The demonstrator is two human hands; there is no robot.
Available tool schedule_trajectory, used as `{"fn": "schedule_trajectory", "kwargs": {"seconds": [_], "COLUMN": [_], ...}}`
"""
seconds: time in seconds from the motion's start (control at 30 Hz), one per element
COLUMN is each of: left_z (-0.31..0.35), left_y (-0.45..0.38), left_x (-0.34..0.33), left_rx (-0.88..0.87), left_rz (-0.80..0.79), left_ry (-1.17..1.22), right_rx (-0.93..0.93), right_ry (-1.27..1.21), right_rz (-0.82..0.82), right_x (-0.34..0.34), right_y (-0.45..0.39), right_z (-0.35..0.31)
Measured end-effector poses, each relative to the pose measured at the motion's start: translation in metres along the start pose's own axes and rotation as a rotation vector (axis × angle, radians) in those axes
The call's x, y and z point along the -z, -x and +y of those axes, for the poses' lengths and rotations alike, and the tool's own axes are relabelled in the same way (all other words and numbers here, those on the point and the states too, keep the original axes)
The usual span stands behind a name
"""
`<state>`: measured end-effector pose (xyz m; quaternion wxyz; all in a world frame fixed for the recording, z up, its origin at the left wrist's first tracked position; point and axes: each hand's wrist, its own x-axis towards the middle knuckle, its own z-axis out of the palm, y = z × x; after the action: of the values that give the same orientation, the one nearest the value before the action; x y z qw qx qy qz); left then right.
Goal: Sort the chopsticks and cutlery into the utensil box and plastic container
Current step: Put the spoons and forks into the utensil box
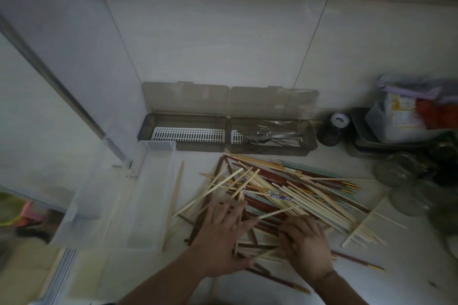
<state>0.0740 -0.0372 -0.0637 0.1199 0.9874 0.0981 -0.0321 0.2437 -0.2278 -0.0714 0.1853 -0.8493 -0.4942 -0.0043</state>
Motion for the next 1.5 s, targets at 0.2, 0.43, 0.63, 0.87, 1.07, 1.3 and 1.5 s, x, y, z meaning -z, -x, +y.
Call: {"fn": "schedule_trajectory", "kwargs": {"seconds": [0.2, 0.43, 0.63, 0.87, 1.07, 1.3, 1.5], "left_z": [-0.009, -0.013, -0.005, 0.018, 0.018, 0.022, 0.025], "left_y": [0.006, 0.009, 0.006, -0.002, 0.0, -0.001, -0.008], "left_x": [-0.012, -0.012, -0.016, -0.018, -0.024, -0.015, -0.005], "left_rx": [-0.012, 0.05, -0.097, -0.16, -0.101, -0.086, -0.095], "left_rz": [0.039, 0.037, 0.105, 0.026, 0.011, 0.01, 0.0], "left_ry": [-0.042, 0.047, 0.046, -0.077, -0.123, -0.148, -0.15], "right_rx": [-0.175, -0.304, -0.262, -0.285, -0.252, -0.279, -0.187], "right_ry": [0.032, 0.112, 0.134, 0.324, 0.294, 0.151, 0.33], "right_rz": [0.162, 0.242, 0.161, -0.24, -0.355, -0.547, -0.377], "right_x": [0.01, 0.022, 0.04, 0.048, 0.048, 0.07, -0.022], "right_y": [0.005, 0.058, 0.051, 0.04, 0.046, 0.042, -0.025], "right_z": [0.006, 0.037, 0.03, 0.048, 0.047, 0.051, 0.106]}}
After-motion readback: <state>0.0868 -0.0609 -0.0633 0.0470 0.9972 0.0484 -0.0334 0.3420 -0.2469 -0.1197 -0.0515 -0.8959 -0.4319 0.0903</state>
